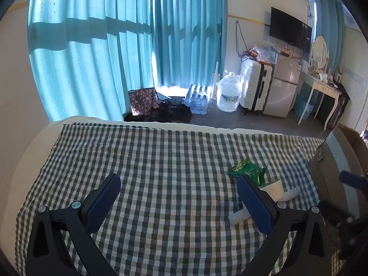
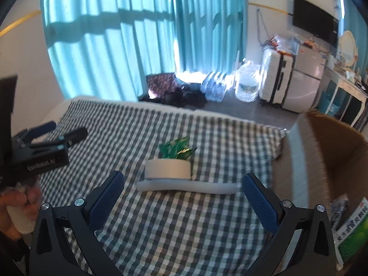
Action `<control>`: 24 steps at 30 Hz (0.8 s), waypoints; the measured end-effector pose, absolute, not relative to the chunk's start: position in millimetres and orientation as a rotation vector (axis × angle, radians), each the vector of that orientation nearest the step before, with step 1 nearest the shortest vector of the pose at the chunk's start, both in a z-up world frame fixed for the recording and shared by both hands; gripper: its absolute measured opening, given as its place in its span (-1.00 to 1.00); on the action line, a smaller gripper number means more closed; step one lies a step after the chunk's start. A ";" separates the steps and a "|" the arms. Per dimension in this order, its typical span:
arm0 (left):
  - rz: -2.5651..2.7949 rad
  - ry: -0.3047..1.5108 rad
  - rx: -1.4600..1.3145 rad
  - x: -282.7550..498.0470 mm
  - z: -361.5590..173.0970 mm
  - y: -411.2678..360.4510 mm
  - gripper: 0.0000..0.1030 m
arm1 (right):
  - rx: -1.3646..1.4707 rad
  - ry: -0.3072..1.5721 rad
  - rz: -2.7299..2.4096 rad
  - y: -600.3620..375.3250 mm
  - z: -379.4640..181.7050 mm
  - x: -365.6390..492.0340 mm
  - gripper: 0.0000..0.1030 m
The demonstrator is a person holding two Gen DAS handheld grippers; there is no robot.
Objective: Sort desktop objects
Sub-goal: 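Move both grippers back over the remaining items on the bed, then grasp the beige masking tape roll with the right gripper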
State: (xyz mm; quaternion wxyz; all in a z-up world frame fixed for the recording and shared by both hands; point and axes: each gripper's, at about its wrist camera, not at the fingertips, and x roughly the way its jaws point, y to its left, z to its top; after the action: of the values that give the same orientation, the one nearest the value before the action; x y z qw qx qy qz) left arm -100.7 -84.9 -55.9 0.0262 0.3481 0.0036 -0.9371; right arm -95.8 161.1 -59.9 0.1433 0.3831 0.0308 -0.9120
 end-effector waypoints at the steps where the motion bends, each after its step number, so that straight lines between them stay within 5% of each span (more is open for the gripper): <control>1: -2.897 0.007 1.092 -101.7 -58.7 -85.5 1.00 | 1.127 0.101 -2.616 155.5 -66.7 -99.4 1.00; 8: -2.821 -0.179 1.203 -113.6 -87.5 -72.7 1.00 | 1.232 0.114 -2.545 126.9 -102.3 -131.4 0.99; 24: -2.815 -0.141 1.374 -136.7 -123.4 -81.9 1.00 | 1.404 0.083 -2.506 118.4 -144.6 -188.1 0.99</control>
State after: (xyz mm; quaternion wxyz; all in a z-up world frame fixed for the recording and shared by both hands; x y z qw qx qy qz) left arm -136.7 -81.9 -123.4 0.0033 0.4381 -0.0451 -0.8978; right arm -188.1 118.4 -144.6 0.1334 0.4841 0.0287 -0.8643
